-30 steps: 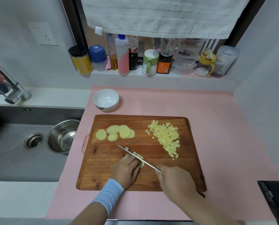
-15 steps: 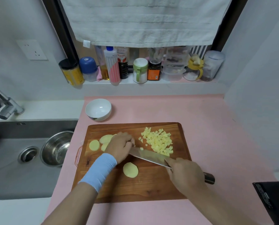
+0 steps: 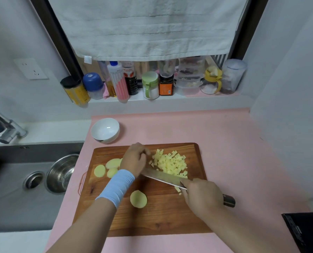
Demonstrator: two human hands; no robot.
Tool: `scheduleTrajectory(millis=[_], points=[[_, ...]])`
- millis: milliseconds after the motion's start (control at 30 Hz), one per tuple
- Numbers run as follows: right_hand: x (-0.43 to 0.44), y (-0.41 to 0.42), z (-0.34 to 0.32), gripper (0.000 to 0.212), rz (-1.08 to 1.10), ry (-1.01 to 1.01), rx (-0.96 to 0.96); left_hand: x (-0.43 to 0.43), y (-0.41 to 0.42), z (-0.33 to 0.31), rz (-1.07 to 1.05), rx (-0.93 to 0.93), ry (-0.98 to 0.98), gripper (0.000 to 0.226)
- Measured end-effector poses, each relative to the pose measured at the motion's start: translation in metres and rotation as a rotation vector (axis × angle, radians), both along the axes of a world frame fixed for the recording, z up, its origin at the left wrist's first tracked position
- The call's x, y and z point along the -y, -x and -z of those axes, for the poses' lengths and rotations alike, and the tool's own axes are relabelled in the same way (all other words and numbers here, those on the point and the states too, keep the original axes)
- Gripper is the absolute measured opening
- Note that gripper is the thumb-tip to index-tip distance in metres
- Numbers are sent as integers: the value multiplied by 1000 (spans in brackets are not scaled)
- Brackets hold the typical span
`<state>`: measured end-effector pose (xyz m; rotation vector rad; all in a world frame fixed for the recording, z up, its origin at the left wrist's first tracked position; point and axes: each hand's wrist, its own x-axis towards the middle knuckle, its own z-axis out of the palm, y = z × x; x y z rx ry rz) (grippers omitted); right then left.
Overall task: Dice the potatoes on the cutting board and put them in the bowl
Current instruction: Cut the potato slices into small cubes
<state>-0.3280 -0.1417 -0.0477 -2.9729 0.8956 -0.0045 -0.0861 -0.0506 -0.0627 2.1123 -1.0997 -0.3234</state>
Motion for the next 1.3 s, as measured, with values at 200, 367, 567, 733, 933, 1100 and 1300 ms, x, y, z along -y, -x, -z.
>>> scheduleTrajectory(millis=[200,367,567,733,933,1100,1300], points=[[-6,-3,2,31,65,-363,106,-66,10,31,-286,95,231,13],[-30,-16,11,29,14,-481,83,-108,40,72,83,349,7,8],[-59,-29,19,30,-55,-395,42,-117,50,96,209,483,-4,12],[-76,-27,18,30,-13,-413,21,-124,47,120,247,493,41,20],[-86,-24,14,30,35,-403,-7,-125,46,125,269,472,113,19],[-89,-23,13,27,70,-396,-27,-126,43,127,269,439,127,15],[-90,-23,10,33,82,-467,-91,-128,43,128,270,429,121,16]])
